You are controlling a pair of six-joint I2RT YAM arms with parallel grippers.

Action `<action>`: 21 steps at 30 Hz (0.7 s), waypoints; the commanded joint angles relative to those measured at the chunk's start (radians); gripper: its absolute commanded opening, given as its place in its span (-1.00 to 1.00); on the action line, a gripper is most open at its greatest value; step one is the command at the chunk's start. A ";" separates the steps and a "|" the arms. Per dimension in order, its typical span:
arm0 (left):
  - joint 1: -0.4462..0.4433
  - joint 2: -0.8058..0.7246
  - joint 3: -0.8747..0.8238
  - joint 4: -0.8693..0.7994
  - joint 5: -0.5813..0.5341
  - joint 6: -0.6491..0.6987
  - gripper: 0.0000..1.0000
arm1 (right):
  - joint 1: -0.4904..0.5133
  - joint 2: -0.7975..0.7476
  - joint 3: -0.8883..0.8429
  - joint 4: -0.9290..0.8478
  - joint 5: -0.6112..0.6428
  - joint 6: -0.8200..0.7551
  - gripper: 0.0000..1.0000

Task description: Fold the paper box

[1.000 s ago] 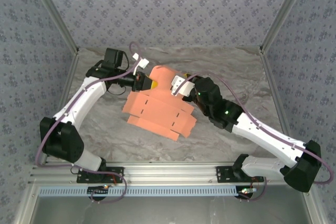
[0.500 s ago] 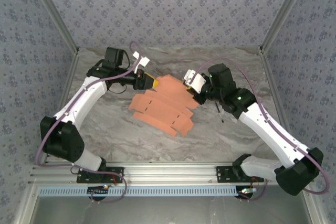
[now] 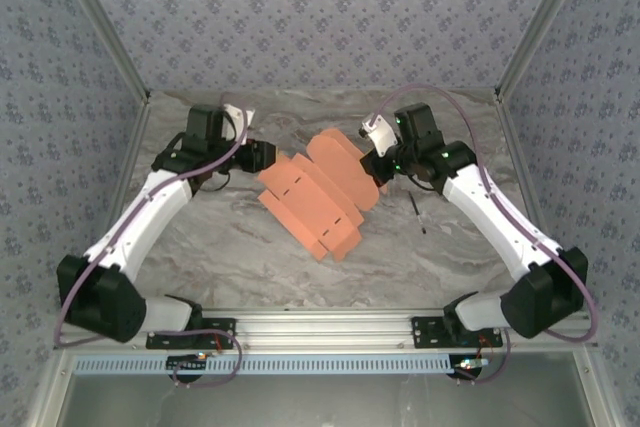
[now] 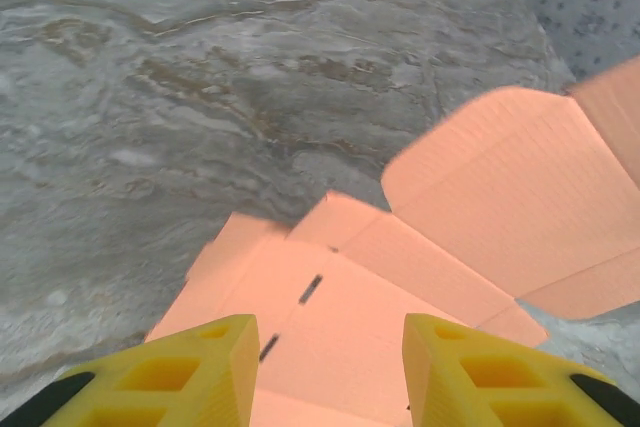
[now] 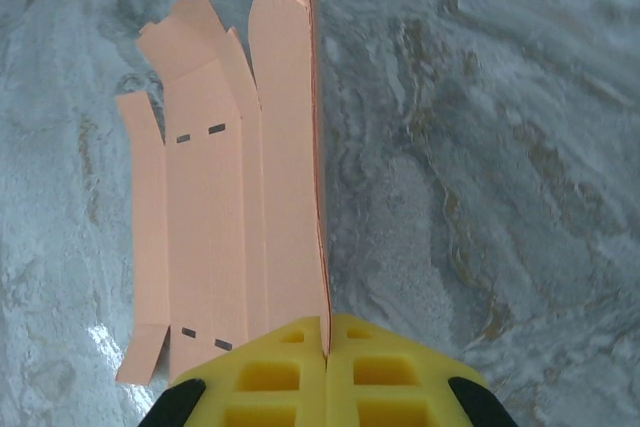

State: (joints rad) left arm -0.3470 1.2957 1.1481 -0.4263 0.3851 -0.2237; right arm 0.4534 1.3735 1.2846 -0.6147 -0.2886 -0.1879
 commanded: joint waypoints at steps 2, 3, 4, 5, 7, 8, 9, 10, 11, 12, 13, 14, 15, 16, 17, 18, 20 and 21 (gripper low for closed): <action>-0.081 -0.119 -0.155 0.173 -0.037 -0.110 -0.09 | -0.004 0.030 0.055 -0.049 0.024 0.141 -1.00; -0.111 -0.124 -0.197 0.221 -0.033 -0.124 -0.07 | -0.005 0.036 0.059 -0.053 0.027 0.151 -1.00; -0.139 -0.118 -0.230 0.261 -0.032 -0.133 -0.07 | -0.006 0.041 0.063 -0.056 0.030 0.161 -1.00; -0.165 -0.103 -0.250 0.288 -0.036 -0.135 -0.07 | -0.009 0.046 0.065 -0.057 0.035 0.169 -1.00; -0.211 -0.042 -0.260 0.315 -0.047 -0.139 -0.10 | -0.017 0.052 0.068 -0.063 0.042 0.184 -1.00; -0.224 -0.015 -0.258 0.322 -0.053 -0.138 -0.11 | -0.020 0.053 0.068 -0.065 0.042 0.187 -1.00; -0.245 0.027 -0.254 0.337 -0.063 -0.136 -0.14 | -0.024 0.057 0.068 -0.067 0.042 0.191 -1.00; -0.263 0.067 -0.250 0.354 -0.070 -0.131 -0.16 | -0.027 0.061 0.067 -0.069 0.043 0.194 -1.00; -0.276 0.100 -0.243 0.367 -0.076 -0.129 -0.18 | -0.028 0.063 0.066 -0.069 0.045 0.197 -1.00; -0.289 0.141 -0.235 0.382 -0.079 -0.128 -0.21 | -0.030 0.065 0.063 -0.068 0.044 0.199 -1.00; -0.302 0.181 -0.225 0.396 -0.079 -0.128 -0.24 | -0.032 0.068 0.060 -0.066 0.043 0.202 -1.00; -0.309 0.212 -0.217 0.405 -0.081 -0.128 -0.27 | -0.032 0.072 0.058 -0.064 0.042 0.203 -1.00; -0.315 0.245 -0.207 0.416 -0.084 -0.128 -0.29 | -0.032 0.074 0.057 -0.063 0.041 0.203 -1.00; -0.318 0.276 -0.201 0.426 -0.086 -0.126 -0.30 | -0.032 0.078 0.055 -0.062 0.040 0.204 -1.00; -0.318 0.297 -0.197 0.437 -0.086 -0.127 -0.31 | -0.032 0.081 0.056 -0.063 0.041 0.204 -1.00; -0.319 0.320 -0.193 0.447 -0.087 -0.128 -0.31 | -0.032 0.085 0.053 -0.061 0.041 0.205 -1.00; -0.320 0.360 -0.175 0.458 -0.085 -0.125 -0.32 | -0.033 0.094 0.051 -0.061 0.041 0.202 -1.00; -0.319 0.380 -0.165 0.460 -0.080 -0.123 -0.33 | -0.034 0.097 0.048 -0.061 0.041 0.202 -1.00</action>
State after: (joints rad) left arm -0.6640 1.6470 0.9192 -0.0372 0.3126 -0.3462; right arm 0.4267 1.4540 1.3186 -0.6632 -0.2504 -0.0063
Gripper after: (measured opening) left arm 0.341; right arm 0.054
